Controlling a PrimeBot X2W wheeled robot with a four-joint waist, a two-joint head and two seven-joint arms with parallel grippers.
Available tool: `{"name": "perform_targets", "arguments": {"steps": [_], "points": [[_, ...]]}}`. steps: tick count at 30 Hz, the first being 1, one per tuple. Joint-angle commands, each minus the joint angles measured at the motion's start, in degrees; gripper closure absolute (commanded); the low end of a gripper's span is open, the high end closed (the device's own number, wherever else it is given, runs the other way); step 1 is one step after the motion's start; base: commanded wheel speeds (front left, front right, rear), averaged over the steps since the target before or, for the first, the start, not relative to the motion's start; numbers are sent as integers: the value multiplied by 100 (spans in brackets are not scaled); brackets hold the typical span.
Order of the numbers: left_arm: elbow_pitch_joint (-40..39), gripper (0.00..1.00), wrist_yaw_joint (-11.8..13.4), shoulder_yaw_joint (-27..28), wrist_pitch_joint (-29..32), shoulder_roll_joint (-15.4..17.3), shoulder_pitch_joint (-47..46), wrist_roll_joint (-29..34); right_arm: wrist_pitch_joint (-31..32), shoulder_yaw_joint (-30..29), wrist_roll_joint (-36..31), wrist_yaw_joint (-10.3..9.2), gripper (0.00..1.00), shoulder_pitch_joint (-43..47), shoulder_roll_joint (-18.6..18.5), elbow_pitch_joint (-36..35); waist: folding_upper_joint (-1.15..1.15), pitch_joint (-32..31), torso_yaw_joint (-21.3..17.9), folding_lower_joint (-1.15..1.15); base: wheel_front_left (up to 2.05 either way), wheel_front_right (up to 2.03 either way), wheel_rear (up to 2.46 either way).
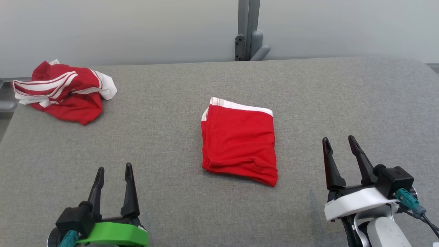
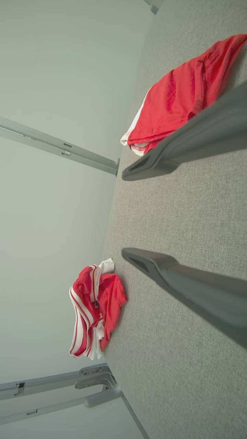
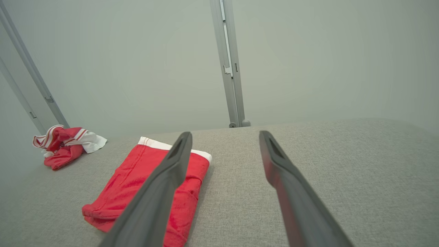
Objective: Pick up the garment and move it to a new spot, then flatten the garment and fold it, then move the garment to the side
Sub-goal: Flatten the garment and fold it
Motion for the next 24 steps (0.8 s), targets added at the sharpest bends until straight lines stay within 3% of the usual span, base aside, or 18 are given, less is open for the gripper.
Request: {"name": "perform_targets", "arguments": {"steps": [1, 17, 24], "points": [[16, 0, -28, 29, 0, -15, 58, 53, -15, 16, 21, -2, 0, 62, 4, -14, 38, 0, 10, 0, 0, 0, 0], [116, 0, -130, 21, 0, -107, 15, 164, 37, -14, 235, -3, 0, -151, 2, 448, 38, 40, 210, 0, 0, 0, 0], [175, 0, -169, 1, 1, -143, -66, 182, 758, -65, 623, -2, 0, -726, -47, 994, 38, 122, 481, 0, 0, 0, 0]]}}
